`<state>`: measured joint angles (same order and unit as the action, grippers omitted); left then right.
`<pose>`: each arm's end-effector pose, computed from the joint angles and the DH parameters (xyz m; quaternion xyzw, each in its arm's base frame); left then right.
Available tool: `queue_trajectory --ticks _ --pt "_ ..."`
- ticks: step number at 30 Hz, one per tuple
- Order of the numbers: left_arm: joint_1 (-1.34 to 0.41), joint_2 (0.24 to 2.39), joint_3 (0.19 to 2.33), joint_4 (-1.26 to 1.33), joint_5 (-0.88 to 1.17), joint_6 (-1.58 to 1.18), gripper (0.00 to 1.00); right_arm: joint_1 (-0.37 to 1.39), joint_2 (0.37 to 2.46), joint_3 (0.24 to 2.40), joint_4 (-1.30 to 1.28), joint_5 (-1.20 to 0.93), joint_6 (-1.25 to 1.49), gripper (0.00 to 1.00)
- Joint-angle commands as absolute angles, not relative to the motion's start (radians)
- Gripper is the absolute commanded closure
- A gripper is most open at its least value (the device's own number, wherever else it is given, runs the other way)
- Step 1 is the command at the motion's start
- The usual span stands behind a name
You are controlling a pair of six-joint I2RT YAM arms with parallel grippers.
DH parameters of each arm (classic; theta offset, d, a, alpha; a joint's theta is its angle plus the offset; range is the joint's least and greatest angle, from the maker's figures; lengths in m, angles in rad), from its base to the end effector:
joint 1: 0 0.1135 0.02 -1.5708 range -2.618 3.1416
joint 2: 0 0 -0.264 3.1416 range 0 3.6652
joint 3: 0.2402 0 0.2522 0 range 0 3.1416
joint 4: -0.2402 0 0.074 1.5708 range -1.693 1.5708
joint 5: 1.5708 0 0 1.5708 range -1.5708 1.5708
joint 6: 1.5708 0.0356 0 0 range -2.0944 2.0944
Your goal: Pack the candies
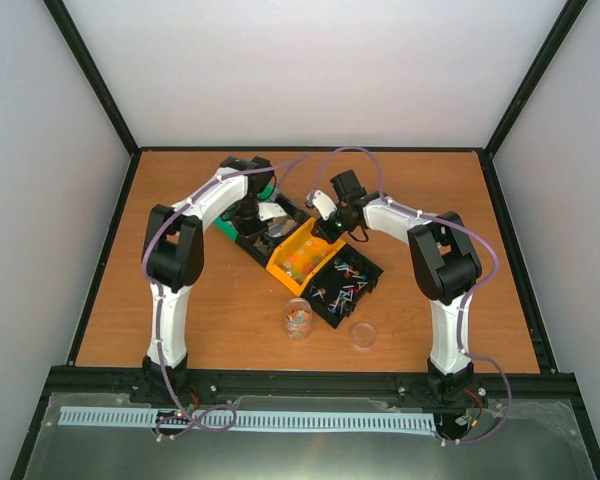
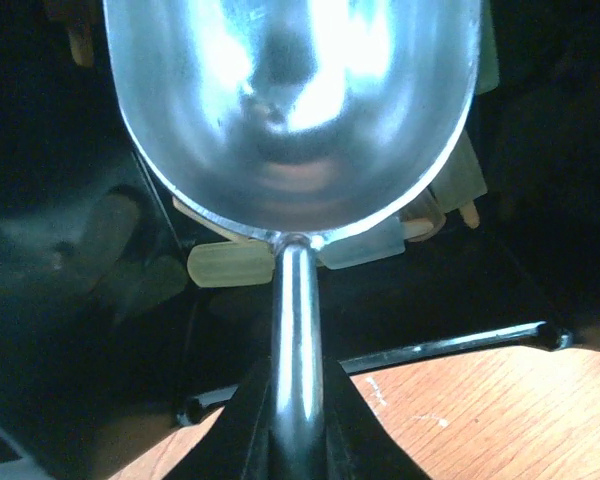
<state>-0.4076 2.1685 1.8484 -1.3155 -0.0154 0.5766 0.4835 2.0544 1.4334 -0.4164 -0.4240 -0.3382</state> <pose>0.3793 -0.1632 0.2022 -0.4724 -0.8807 -0.0049 0.0329 0.3748 0.2133 0.1618 -0.4275 0.8424 0.2211 0.2422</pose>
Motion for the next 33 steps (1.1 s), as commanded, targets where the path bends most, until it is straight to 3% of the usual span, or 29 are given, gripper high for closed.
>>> queue_trajectory --ticks 1,12,33 --pt "-0.43 2.092 1.765 -1.078 0.195 0.626 0.99 0.514 2.035 1.409 -0.375 -0.508 -0.441 0.94" --pt "-0.367 1.906 1.48 -0.872 0.332 0.565 0.99 0.482 2.029 1.402 -0.377 -0.5 -0.404 0.93" --pt "-0.222 1.706 1.191 -0.777 0.302 0.628 0.99 0.44 2.0 1.384 -0.396 -0.48 -0.392 0.88"
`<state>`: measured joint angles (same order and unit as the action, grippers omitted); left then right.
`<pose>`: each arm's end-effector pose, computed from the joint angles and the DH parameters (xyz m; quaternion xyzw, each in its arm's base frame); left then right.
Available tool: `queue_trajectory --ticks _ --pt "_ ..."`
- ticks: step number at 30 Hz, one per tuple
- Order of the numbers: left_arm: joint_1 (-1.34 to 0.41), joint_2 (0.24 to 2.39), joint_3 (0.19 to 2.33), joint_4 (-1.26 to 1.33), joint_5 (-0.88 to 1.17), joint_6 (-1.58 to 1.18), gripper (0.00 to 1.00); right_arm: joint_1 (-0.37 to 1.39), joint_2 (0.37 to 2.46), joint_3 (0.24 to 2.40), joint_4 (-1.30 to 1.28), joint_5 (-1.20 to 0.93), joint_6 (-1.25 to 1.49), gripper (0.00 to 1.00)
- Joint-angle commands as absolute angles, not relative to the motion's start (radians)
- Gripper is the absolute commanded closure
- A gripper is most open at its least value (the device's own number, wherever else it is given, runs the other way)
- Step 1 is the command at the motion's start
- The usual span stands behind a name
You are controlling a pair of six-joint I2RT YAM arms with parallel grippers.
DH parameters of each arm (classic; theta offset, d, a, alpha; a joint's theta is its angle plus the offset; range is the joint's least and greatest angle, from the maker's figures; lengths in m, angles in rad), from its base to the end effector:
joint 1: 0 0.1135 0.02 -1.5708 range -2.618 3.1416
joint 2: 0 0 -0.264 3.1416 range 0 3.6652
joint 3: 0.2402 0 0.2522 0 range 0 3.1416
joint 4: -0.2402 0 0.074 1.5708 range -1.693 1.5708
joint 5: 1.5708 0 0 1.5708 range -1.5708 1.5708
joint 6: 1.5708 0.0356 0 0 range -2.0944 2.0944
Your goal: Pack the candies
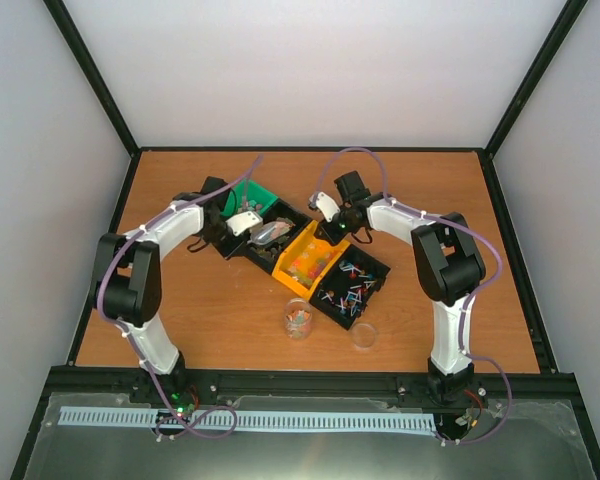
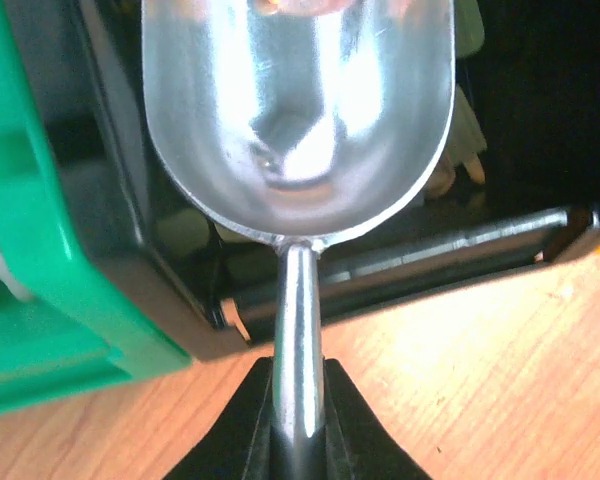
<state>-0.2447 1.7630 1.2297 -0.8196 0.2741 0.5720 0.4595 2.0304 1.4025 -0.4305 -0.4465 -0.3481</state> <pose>0.3230 -0.0906 0.1941 0.4047 0.8979 -0.1165 0.1284 0.3720 0.2012 0.1623 -0.4222 0.8454 0.2276 0.2348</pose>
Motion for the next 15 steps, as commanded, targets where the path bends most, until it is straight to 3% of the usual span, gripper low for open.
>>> queue_trajectory --ticks 1,6,15 --pt "-0.219 1.695 1.174 -0.77 0.303 0.636 0.99 0.44 1.999 1.383 -0.397 -0.48 -0.392 0.88" --pt "-0.182 1.621 1.097 -0.704 0.368 0.661 0.99 0.438 2.001 1.389 -0.406 -0.479 -0.393 0.79" --pt "-0.149 1.482 1.039 -0.659 0.537 0.76 0.99 0.437 1.999 1.406 -0.421 -0.476 -0.38 0.53"
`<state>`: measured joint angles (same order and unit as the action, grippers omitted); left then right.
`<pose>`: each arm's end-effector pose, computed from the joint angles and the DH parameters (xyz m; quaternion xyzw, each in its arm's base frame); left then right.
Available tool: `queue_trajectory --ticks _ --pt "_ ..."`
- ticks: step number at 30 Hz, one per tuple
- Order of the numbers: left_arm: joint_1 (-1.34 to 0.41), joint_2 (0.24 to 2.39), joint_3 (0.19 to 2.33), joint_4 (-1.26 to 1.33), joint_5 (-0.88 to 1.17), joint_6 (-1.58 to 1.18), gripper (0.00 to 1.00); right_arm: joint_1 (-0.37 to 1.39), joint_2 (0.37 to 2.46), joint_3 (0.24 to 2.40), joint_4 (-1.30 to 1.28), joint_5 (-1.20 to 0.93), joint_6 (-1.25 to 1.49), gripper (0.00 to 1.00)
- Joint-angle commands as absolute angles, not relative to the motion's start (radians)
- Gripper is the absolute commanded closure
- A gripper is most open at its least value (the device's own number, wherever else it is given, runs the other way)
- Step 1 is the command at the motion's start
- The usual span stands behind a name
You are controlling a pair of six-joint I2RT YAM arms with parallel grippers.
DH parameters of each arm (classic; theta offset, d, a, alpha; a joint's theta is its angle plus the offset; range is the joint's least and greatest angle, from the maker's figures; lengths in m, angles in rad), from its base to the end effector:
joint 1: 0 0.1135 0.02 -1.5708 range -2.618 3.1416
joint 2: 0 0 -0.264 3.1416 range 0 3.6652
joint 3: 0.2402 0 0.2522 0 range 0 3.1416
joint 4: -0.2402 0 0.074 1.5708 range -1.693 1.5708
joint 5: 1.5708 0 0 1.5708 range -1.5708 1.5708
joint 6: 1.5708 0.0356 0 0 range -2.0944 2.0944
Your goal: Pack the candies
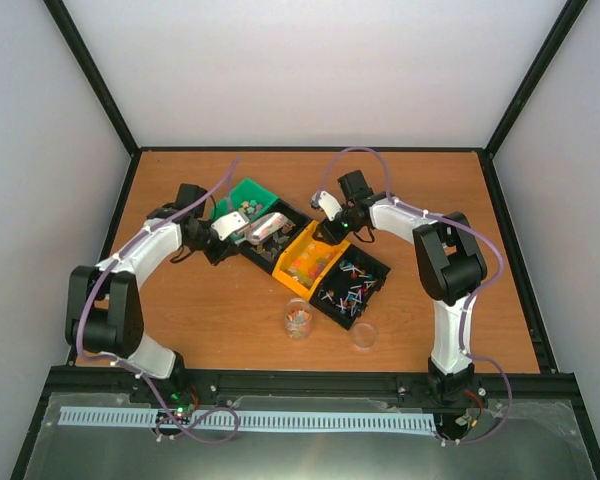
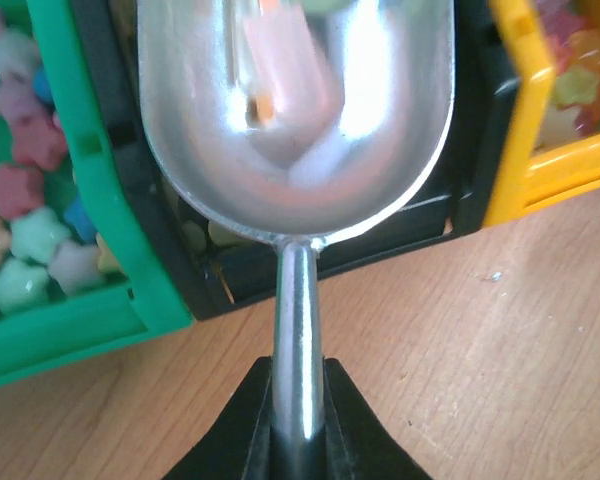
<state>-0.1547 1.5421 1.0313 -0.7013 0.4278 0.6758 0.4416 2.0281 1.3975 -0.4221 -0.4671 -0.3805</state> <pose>0.2870 -0.0597 0.2104 0.4226 0.8645 -0.1569 0.2222 0.3748 0.1949 0.1625 -0.4301 0.8384 0.2312 0.2423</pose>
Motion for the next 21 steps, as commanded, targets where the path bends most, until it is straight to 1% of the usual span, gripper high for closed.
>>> queue_trajectory --ticks 1,7,9,12,17,21 --pt "-0.149 1.472 1.045 -0.677 0.543 0.78 0.99 0.437 1.997 1.409 -0.424 -0.475 -0.378 0.5" --pt "-0.148 1.4 1.103 -0.881 0.566 0.955 0.99 0.436 1.968 1.426 -0.446 -0.473 -0.372 0.31" --pt "-0.149 1.37 1.118 -0.964 0.573 1.018 0.99 0.435 1.954 1.43 -0.454 -0.474 -0.374 0.24" --pt "-0.149 1.332 1.14 -1.08 0.585 1.116 0.99 0.433 1.937 1.44 -0.476 -0.476 -0.38 0.15" --pt "-0.149 1.288 1.187 -1.265 0.572 1.228 0.99 0.426 1.902 1.447 -0.502 -0.485 -0.395 0.03" --pt "-0.153 1.263 1.219 -1.388 0.542 1.301 0.99 0.419 1.88 1.455 -0.525 -0.484 -0.391 0.0"
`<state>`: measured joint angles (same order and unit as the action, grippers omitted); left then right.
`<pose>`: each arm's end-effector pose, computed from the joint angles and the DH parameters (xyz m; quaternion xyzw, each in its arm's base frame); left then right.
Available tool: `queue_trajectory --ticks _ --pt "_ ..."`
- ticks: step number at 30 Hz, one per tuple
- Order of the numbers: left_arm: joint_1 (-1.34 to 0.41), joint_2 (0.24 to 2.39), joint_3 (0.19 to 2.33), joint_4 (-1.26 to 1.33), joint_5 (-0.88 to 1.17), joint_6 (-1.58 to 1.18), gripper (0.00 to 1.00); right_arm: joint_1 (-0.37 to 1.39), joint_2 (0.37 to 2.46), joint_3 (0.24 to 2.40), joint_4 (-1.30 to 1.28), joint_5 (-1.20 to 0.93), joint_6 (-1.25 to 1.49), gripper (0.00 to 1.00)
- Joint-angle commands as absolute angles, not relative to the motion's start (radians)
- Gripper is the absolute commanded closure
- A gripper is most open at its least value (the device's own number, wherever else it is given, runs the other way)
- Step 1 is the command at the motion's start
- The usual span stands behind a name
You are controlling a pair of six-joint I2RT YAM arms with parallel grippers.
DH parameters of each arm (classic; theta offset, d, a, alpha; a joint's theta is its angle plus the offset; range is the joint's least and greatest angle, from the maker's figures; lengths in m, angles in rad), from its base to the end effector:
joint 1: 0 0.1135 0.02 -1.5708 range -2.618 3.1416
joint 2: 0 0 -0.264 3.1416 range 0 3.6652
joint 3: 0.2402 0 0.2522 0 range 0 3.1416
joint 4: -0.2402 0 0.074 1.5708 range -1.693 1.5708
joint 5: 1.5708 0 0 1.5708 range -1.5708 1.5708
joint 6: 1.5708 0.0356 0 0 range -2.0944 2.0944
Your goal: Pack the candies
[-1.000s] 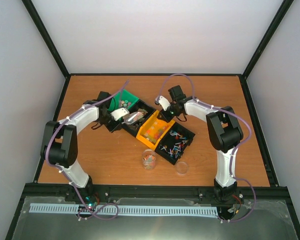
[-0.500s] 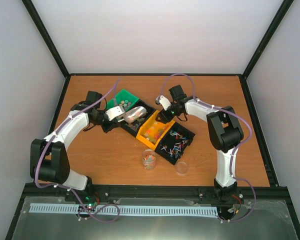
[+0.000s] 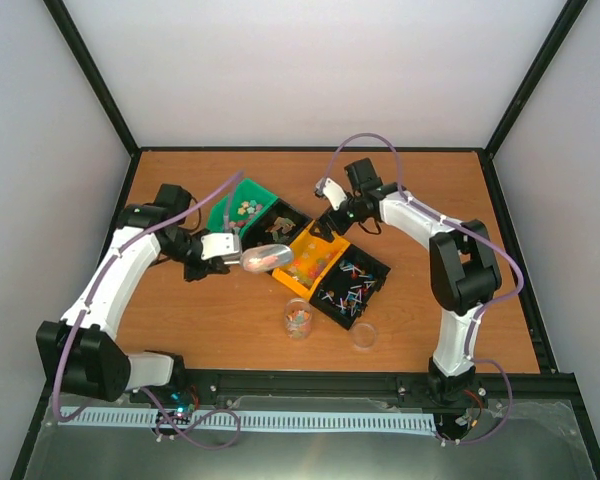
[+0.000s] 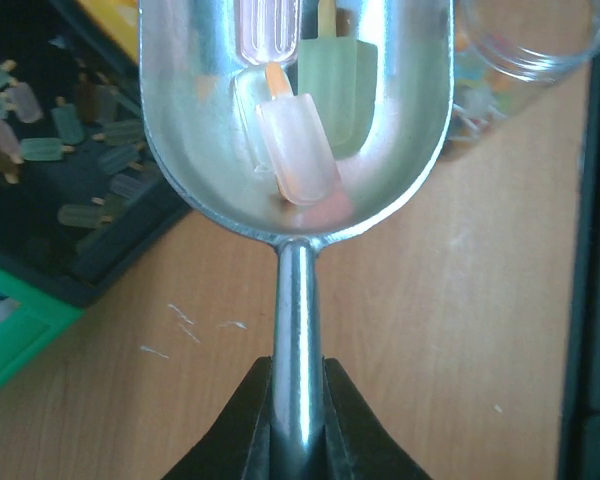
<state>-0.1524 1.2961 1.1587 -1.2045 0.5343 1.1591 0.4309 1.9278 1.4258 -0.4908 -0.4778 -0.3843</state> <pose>0.2177 -0.0518 0.2916 0.6082 0.7411 -0.1766 0.2230 0.3689 0.1876 0.2071 -0.4311 0.8283 0.2332 0.2715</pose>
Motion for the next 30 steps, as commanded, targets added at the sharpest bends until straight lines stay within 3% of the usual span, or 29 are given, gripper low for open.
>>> queue_trajectory --ticks 1,30 --pt "-0.158 1.257 1.233 -1.413 0.533 1.312 0.99 0.417 1.877 1.455 -0.531 -0.484 -0.39 0.0" --pt "-0.625 1.366 1.426 -1.631 0.066 1.037 0.99 0.407 1.853 1.45 -0.522 -0.455 -0.357 0.0"
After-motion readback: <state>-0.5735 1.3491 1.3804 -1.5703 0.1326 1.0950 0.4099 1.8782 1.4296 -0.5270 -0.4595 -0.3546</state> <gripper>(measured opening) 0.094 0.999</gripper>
